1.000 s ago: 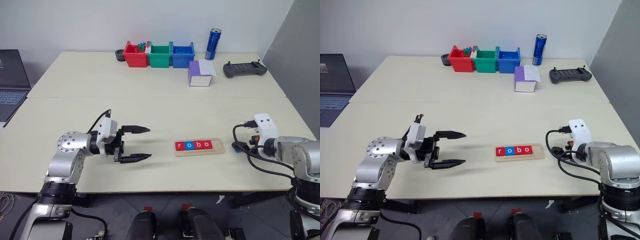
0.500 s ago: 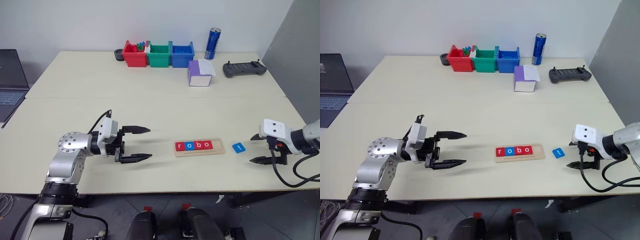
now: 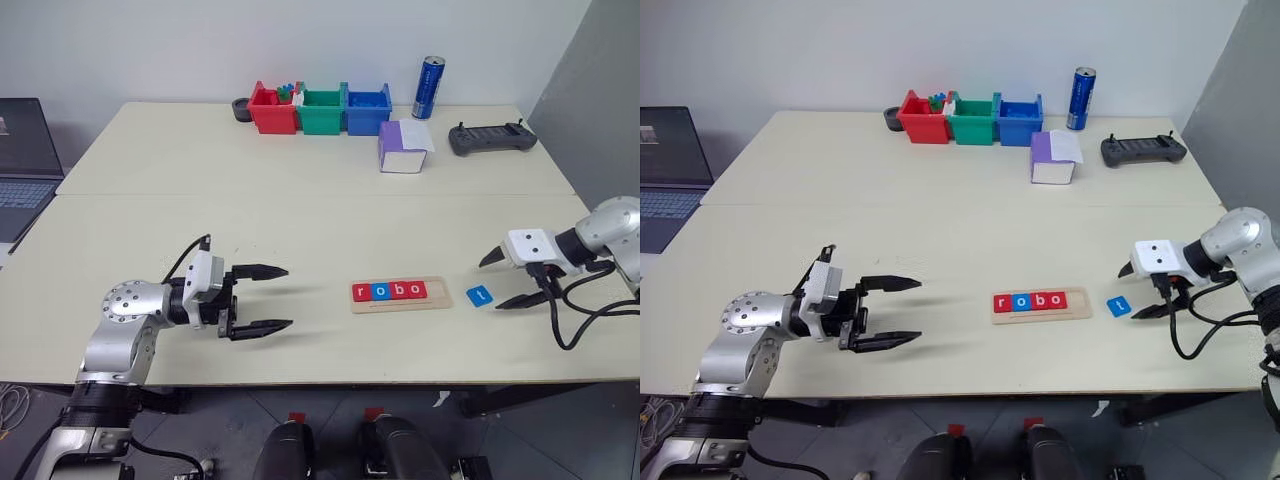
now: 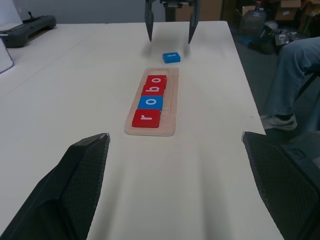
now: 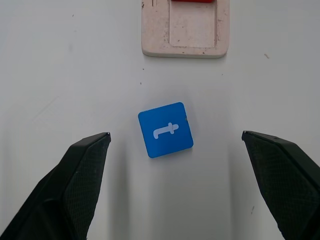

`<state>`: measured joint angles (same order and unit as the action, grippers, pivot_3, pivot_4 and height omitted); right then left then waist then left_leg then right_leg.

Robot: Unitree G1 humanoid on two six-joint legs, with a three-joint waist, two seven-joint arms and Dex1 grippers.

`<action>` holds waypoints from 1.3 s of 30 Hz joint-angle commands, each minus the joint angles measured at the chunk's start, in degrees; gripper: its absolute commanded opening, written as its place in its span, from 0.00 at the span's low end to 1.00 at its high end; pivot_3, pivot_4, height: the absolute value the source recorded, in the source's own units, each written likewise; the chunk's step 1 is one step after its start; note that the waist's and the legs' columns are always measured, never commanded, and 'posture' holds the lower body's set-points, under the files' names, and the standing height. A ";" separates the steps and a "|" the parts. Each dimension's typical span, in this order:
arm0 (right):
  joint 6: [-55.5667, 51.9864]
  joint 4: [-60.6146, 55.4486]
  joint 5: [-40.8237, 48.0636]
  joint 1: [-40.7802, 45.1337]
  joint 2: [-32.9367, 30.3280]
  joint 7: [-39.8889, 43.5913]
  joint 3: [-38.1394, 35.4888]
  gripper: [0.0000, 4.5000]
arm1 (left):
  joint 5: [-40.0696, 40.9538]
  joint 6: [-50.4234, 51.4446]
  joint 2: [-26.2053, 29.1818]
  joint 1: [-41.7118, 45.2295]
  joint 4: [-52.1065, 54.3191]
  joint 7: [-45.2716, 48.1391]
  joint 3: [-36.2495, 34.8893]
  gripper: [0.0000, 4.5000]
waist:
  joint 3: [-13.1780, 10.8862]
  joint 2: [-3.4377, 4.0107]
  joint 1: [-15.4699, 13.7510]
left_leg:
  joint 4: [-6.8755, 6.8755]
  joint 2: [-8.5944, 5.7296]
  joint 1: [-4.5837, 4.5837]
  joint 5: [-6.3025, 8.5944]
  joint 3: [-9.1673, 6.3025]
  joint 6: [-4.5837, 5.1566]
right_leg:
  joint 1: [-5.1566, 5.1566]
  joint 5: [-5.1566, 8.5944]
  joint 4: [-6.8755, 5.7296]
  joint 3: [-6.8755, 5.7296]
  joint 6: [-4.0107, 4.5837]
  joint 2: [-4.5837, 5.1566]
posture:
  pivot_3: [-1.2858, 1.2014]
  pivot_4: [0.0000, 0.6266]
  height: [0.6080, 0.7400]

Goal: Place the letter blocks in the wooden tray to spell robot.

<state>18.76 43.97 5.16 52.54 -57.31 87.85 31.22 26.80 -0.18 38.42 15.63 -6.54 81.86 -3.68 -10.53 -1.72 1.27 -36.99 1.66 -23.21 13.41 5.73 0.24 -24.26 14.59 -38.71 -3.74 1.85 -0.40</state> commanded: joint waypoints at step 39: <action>-11.31 -12.11 -4.43 1.53 8.47 2.46 -2.93 0.32 | 1.49 -0.06 1.69 -0.73 3.53 -1.22 -2.29 1.00 | 0.02 0.00 0.11 | 0.00 0.05 0.31 -0.01 0.17 -0.02 | 0.14 -0.01 -0.26 0.11 0.23 0.01 | 0.52 0.24 1.00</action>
<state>7.10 30.15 2.88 52.70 -49.02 88.70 28.38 27.20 0.68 39.62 14.75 -3.98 80.51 -4.73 -10.52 -1.72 1.38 -36.99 1.70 -22.91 13.41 5.90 0.23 -24.13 14.58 -38.97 -3.63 2.08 -0.39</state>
